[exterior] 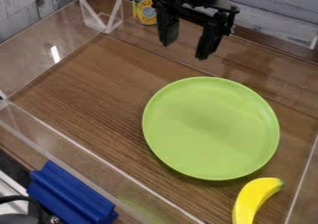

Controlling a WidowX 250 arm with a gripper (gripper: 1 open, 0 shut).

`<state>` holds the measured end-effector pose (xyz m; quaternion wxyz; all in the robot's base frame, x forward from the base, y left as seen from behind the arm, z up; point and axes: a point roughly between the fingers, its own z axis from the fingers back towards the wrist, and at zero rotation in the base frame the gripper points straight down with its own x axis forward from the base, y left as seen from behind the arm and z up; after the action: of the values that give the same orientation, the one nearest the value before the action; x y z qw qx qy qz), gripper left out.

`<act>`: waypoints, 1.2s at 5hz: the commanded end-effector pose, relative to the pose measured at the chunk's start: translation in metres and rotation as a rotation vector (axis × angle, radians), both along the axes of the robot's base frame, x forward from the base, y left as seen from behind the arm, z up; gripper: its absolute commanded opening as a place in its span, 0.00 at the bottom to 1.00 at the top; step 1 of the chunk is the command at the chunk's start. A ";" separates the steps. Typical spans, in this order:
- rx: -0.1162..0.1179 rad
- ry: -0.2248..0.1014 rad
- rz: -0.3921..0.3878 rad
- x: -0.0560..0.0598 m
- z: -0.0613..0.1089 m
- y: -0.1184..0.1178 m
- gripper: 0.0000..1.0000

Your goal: Put the banana in the green plate

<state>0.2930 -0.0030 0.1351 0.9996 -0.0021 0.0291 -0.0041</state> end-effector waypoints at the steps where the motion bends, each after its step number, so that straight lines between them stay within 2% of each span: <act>1: -0.004 -0.001 -0.010 -0.012 -0.007 -0.015 1.00; 2: -0.010 -0.029 -0.065 -0.031 -0.015 -0.041 1.00; 3: -0.008 -0.057 -0.104 -0.043 -0.021 -0.073 1.00; 5: -0.007 -0.110 -0.145 -0.062 -0.036 -0.119 1.00; 6: -0.019 -0.135 -0.156 -0.064 -0.051 -0.130 1.00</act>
<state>0.2256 -0.1310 0.0763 0.9965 -0.0040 -0.0228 -0.0807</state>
